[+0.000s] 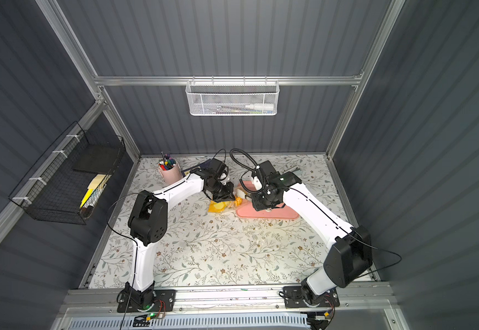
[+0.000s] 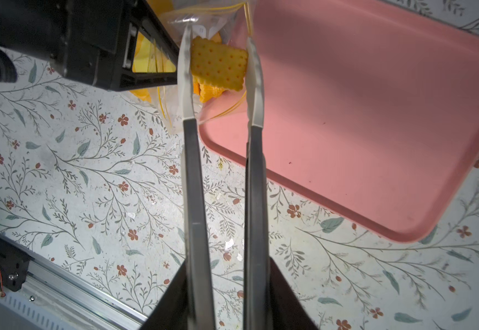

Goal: Put the cookies into a resealable bag to prevent moisture
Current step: Place the cookie in the ziploc bag, then place the clamp at the center of the board.

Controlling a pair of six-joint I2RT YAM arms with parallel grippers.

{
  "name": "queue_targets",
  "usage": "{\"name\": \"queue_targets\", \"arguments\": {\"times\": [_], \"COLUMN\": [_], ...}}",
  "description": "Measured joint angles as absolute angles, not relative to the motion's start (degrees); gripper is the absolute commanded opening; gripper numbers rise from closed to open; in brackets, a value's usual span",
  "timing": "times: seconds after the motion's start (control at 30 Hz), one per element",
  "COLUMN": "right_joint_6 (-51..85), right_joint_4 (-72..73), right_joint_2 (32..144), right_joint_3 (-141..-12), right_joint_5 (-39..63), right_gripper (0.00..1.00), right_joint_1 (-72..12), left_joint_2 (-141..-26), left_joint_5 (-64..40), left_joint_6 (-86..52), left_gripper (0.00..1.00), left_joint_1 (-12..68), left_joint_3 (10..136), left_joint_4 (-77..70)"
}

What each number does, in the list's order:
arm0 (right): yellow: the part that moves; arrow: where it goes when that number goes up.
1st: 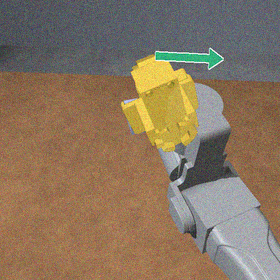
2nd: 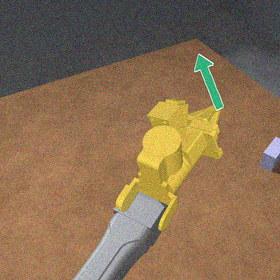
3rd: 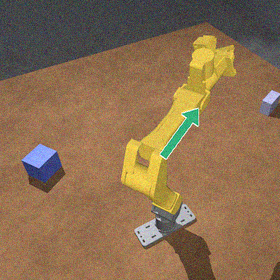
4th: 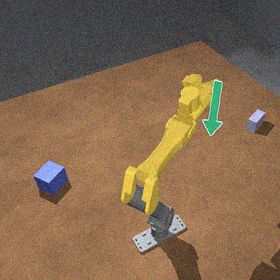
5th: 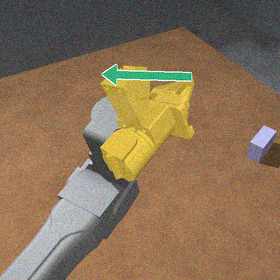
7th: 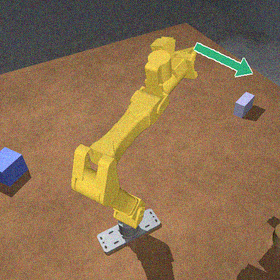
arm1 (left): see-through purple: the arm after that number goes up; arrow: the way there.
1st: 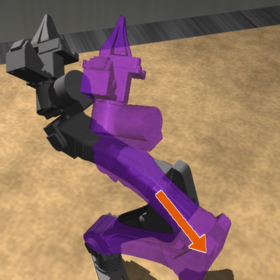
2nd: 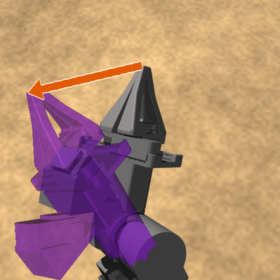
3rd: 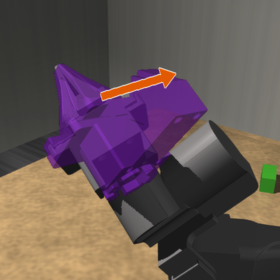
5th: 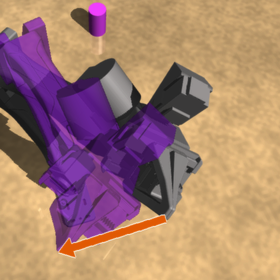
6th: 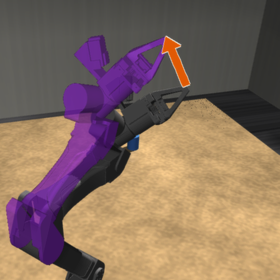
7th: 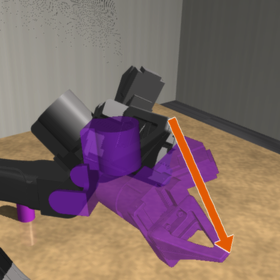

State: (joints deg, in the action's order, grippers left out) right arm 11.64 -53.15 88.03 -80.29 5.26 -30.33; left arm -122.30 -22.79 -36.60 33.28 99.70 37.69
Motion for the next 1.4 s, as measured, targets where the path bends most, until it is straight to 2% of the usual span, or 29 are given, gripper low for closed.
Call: {"name": "queue_targets", "arguments": {"times": [0.3,0.43,0.67,0.9,1.17,1.4], "right_joint_6": [14.6,14.8,14.3,13.9,15.6,19.5], "right_joint_4": [-50.3,-50.3,-49.9,-47.8,-43.6,-39.7], "right_joint_2": [91.0,90.9,83.0,74.1,78.5,79.8], "right_joint_3": [-80.3,-80.3,-79.0,-70.0,-57.8,-54.0], "right_joint_5": [5.9,5.8,3.8,-2.6,-6.2,-7.7], "right_gripper": [0.46,0.47,0.49,0.50,0.50,0.60], "right_joint_1": [-30.3,-30.3,-28.9,-24.0,-24.0,-26.0], "left_joint_2": [-122.3,-122.3,-122.3,-122.2,-122.1,-121.9], "left_joint_5": [-22.6,-22.5,-21.7,-17.1,-15.8,-15.8], "left_joint_6": [-36.6,-36.6,-36.6,-34.1,-32.6,-32.1], "left_gripper": [0.00,0.00,0.00,0.00,0.00,0.00], "left_joint_1": [33.3,33.3,32.6,32.5,32.1,32.2], "left_joint_3": [99.7,100.2,102.7,113.3,107.5,105.2], "left_joint_4": [38.3,38.6,40.3,44.0,45.3,45.4]}}
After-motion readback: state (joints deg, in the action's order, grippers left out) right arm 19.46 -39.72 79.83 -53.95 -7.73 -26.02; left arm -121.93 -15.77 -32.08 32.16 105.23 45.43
